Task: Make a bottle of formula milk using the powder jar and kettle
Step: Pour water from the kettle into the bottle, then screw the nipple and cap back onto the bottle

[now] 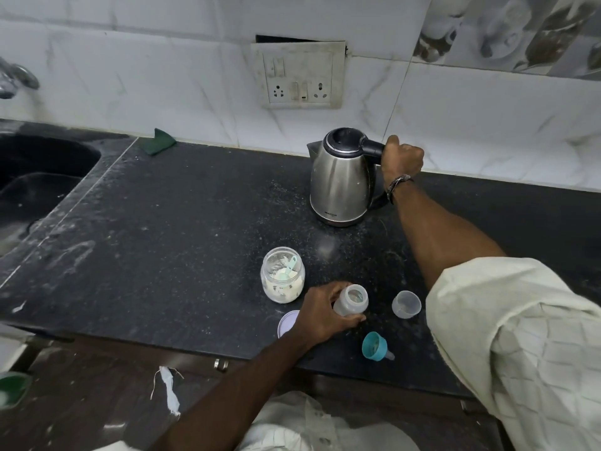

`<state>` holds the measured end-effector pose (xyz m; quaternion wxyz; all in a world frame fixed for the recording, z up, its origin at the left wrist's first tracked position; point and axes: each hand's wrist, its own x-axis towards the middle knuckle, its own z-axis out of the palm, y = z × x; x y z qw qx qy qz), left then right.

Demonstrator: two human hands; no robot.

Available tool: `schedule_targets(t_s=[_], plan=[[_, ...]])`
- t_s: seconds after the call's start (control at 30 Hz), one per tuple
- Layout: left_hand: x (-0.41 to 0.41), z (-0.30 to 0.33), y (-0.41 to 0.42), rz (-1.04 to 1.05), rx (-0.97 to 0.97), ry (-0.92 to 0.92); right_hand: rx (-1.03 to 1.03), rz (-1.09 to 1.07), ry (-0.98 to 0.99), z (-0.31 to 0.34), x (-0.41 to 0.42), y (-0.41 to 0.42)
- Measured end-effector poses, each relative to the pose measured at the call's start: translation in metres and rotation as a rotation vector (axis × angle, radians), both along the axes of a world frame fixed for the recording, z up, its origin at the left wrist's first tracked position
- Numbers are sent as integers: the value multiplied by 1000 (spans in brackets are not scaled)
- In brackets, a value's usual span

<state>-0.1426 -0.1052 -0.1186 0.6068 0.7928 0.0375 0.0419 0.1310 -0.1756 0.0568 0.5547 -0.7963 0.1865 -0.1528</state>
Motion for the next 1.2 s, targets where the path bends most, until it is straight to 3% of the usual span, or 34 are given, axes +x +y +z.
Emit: schedule_targets(t_s=[0.47,0.7,0.83,0.97,1.07,1.2], plan=[[0,-1,0,3,3,-12,13,89,101,-10,1,-13],[-1,2,0,2,-12,-33,-129,143,115,-4,-10,-23],[-1,2,0,-3,-19,-48,-185,53,-62,1,-21,-32],[-1,1,0,-13,-10,-57,45,9,-434,12,-51,-49],[-1,1,0,-12,-12,-48,74,132,-505,15,-93,-66],[-1,-1,0,-19,-9,-46,-104,518,-351,-2,-159,-93]])
